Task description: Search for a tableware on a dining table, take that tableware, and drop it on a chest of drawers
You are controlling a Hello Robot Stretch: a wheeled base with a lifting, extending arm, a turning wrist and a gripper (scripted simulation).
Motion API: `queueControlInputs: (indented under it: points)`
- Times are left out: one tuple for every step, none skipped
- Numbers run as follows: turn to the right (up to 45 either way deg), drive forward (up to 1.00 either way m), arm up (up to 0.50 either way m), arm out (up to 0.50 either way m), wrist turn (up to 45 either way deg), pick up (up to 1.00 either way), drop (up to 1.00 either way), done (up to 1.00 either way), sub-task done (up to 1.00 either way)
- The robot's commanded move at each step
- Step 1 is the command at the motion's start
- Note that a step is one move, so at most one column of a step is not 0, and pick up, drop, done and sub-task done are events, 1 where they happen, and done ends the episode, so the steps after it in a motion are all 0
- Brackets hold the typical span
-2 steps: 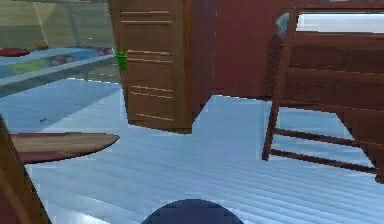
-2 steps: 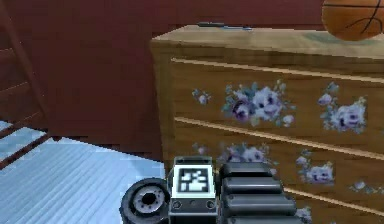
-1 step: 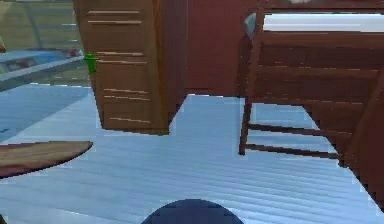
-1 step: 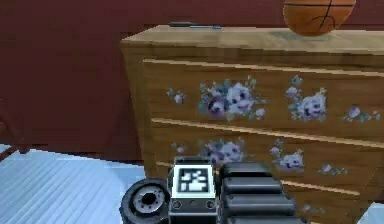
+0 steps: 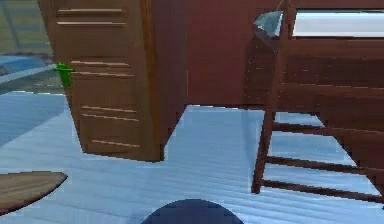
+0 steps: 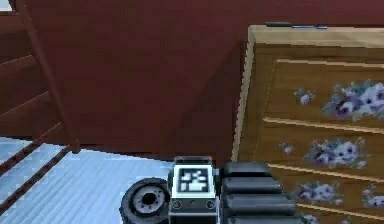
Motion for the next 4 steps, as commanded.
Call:
queueControlInputs:
  points:
    - [-45.0, 0.00, 0.00, 0.00, 0.0, 0.00, 0.00, 0.00, 0.00]
    - [-6.0, 0.00, 0.00, 0.00, 0.0, 0.00, 0.00, 0.00, 0.00]
    - [0.0, 0.30, 0.00, 0.00, 0.0, 0.00, 0.00, 0.00, 0.00]
    - [45.0, 0.00, 0.00, 0.00, 0.0, 0.00, 0.00, 0.00, 0.00]
